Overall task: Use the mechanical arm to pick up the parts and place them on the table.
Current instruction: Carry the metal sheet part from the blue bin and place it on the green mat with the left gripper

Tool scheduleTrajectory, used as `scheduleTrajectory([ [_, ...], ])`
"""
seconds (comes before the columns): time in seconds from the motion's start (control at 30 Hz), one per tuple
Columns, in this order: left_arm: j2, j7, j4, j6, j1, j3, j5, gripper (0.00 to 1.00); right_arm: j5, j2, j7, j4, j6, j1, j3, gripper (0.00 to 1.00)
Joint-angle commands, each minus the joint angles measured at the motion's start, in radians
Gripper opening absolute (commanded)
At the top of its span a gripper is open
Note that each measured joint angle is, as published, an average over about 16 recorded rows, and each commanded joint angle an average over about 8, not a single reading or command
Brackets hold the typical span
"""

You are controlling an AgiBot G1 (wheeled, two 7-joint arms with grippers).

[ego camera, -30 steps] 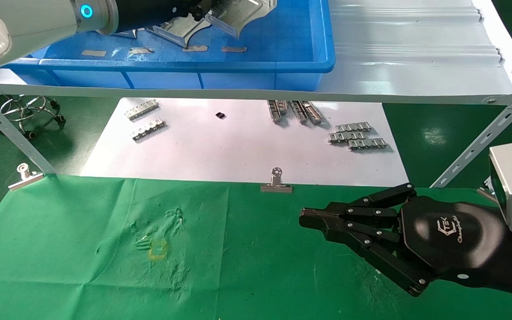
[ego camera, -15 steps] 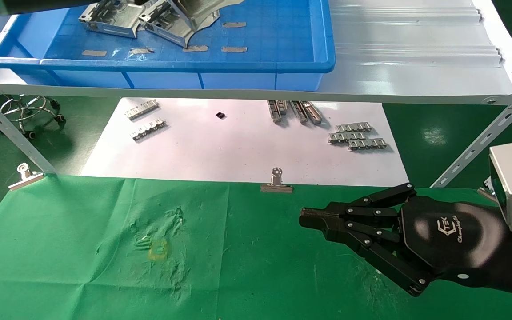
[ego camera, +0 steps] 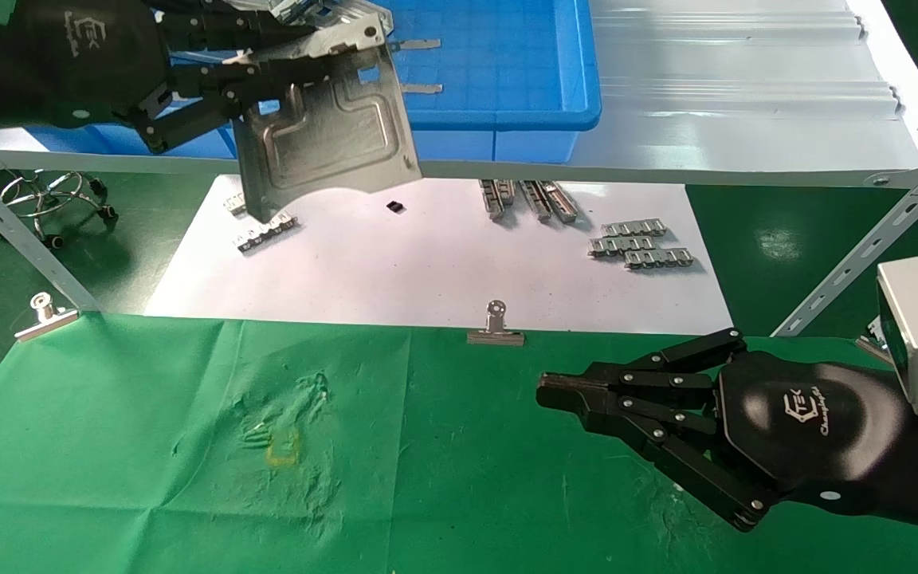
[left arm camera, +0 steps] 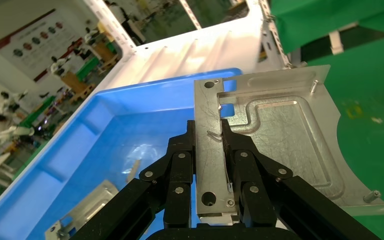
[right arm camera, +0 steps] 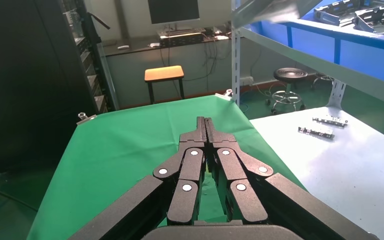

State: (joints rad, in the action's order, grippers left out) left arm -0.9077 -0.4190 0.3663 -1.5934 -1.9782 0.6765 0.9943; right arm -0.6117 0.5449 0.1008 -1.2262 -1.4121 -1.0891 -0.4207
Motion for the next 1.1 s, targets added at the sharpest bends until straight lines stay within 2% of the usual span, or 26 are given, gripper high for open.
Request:
scheduleTrajectory([
  [0.03, 0.023, -0.026, 0.040, -0.010, 0.020, 0.008, -0.012, 0.00, 0.000, 0.000, 0.000, 0.000, 0.000, 0.000, 0.000, 0.00],
  [0.27, 0.140, -0.073, 0.269, -0.009, 0.144, 0.115, -0.111, 0.00, 0.000, 0.000, 0.000, 0.000, 0.000, 0.000, 0.000, 0.00],
  [0.47, 0.185, -0.132, 0.345, 0.001, 0.205, 0.235, -0.099, 0.00, 0.000, 0.000, 0.000, 0.000, 0.000, 0.000, 0.000, 0.00],
  [0.83, 0.150, -0.251, 0.244, 0.009, 0.271, 0.406, -0.035, 0.00, 0.000, 0.000, 0.000, 0.000, 0.000, 0.000, 0.000, 0.00],
  [1.1, 0.089, -0.332, 0.094, 0.062, 0.287, 0.435, -0.027, 0.00, 0.000, 0.000, 0.000, 0.000, 0.000, 0.000, 0.000, 0.00],
])
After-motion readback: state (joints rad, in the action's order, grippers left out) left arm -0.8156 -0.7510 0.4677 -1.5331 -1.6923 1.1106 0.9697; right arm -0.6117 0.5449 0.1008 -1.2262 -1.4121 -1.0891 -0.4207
